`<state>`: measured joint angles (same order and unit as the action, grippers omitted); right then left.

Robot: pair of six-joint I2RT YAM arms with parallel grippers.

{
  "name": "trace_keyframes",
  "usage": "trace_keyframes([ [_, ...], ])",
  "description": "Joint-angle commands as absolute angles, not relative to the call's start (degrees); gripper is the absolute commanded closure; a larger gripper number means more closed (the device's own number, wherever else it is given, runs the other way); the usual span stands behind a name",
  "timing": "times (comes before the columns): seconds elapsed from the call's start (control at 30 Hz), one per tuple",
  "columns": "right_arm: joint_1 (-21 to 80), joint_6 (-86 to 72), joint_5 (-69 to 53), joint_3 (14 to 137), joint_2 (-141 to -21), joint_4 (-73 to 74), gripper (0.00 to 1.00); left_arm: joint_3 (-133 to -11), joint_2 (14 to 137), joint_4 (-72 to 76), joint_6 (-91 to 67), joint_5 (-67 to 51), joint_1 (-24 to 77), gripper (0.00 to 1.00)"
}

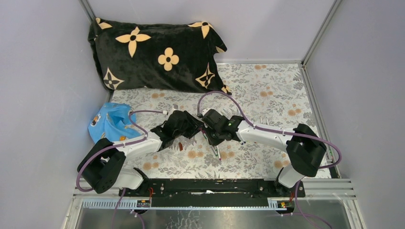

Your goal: Open the pen caps

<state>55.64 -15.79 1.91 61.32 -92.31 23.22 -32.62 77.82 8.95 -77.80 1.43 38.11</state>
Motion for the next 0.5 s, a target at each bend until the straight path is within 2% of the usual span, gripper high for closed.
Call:
trace_keyframes([
  [0.0,56.34,-16.74,1.40,64.04,-89.61,21.87,1.00,-31.68,78.13,12.99,-78.92,1.49,38.78,0.48],
  [0.27,56.59,-17.10,2.06,64.45,-88.36,22.30,1.00,-30.32,77.60,14.45,-79.38,1.34,39.07,0.66],
  [0.37,56.60,-17.05,2.32,64.64,-88.25,22.66,1.00,-30.09,77.37,14.73,-79.54,1.32,39.19,0.79],
  [0.4,56.65,-17.05,2.37,64.54,-88.12,22.61,1.00,-30.06,77.23,14.84,-79.54,1.32,39.23,0.86],
  [0.43,56.65,-17.14,2.43,64.39,-88.01,22.55,1.00,-30.02,76.96,14.92,-79.54,1.40,39.28,0.98],
  [0.47,56.68,-17.23,2.46,64.28,-87.86,22.51,1.00,-29.87,76.78,15.06,-79.54,1.47,39.29,1.00],
])
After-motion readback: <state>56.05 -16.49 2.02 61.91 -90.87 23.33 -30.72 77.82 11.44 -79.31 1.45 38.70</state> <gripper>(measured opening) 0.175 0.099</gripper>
